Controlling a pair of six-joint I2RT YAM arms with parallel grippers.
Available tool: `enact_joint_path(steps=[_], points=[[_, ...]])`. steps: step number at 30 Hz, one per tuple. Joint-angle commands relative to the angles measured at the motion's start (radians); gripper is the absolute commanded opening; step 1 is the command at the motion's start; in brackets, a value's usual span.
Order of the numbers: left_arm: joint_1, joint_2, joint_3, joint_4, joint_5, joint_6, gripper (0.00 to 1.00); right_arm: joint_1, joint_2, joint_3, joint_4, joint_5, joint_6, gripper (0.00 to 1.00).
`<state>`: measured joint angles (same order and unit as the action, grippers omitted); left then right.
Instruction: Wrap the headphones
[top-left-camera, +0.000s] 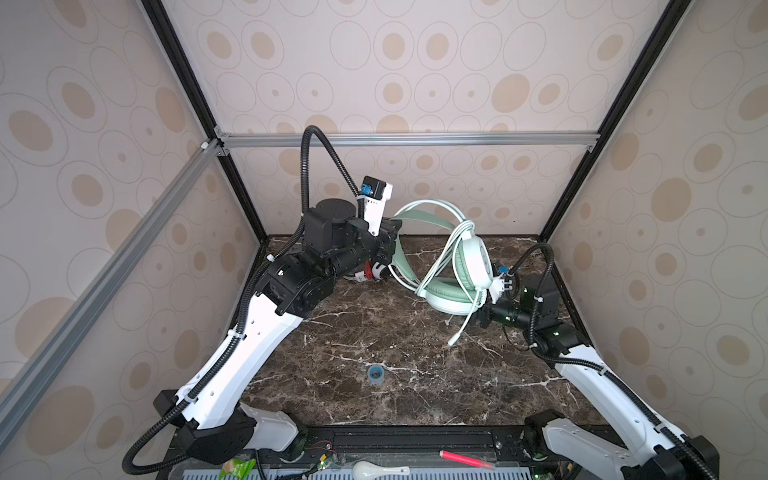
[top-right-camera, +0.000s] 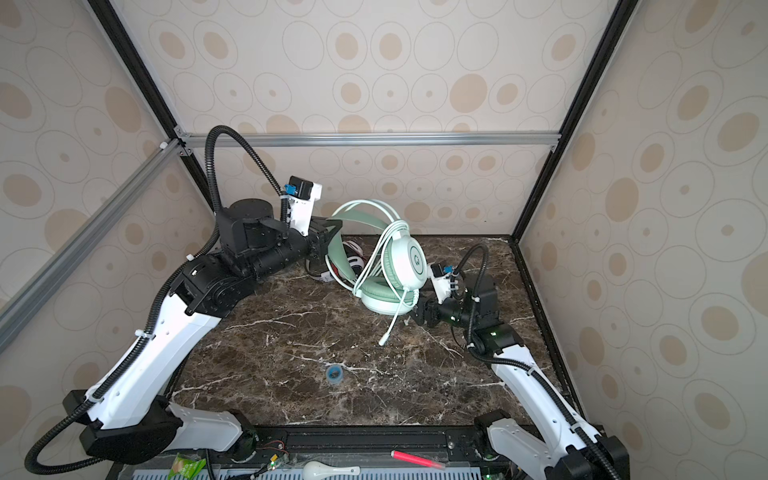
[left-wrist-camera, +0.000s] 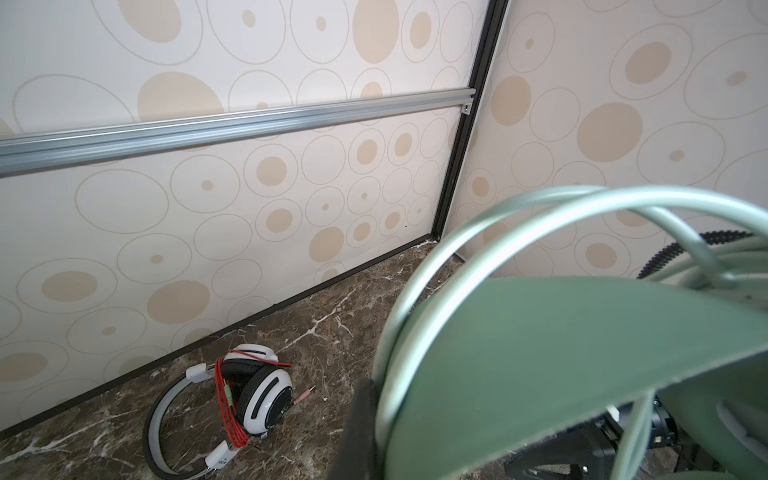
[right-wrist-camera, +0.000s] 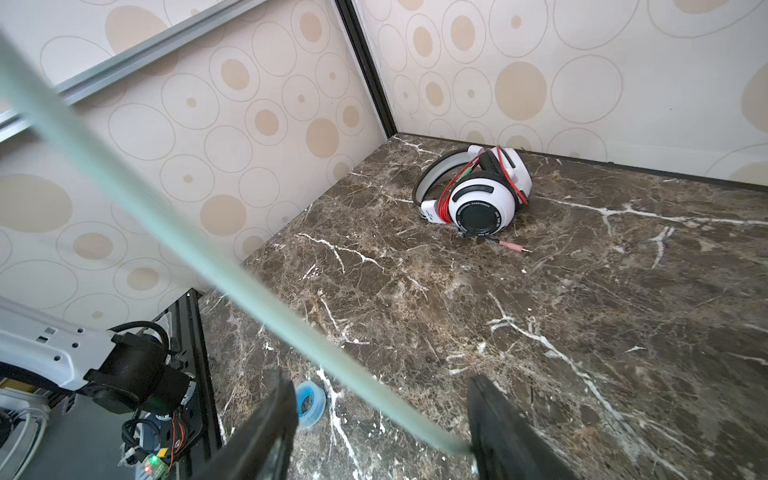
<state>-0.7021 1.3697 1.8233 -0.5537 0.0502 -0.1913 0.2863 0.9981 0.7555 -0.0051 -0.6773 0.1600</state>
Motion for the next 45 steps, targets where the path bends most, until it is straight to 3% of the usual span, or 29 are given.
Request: enact_joint_path(steps=[1,8,32,45], points=[[-0.001,-0.005,0.073,0.115,0.032,-0.066,0.00,-0.001,0.011,-0.014,0.035,0.008,-0.004,0.66],[0.000,0.033,0.115,0.123,0.048,-0.078,0.00,-0.001,0.043,-0.067,0.113,0.105,0.008,0.64],[0.002,0.054,0.159,0.131,0.063,-0.094,0.00,-0.001,0.232,-0.164,0.355,0.084,0.134,0.48],[0.001,0.047,0.157,0.138,0.057,-0.102,0.00,-0.001,0.287,-0.204,0.373,0.096,0.128,0.47]])
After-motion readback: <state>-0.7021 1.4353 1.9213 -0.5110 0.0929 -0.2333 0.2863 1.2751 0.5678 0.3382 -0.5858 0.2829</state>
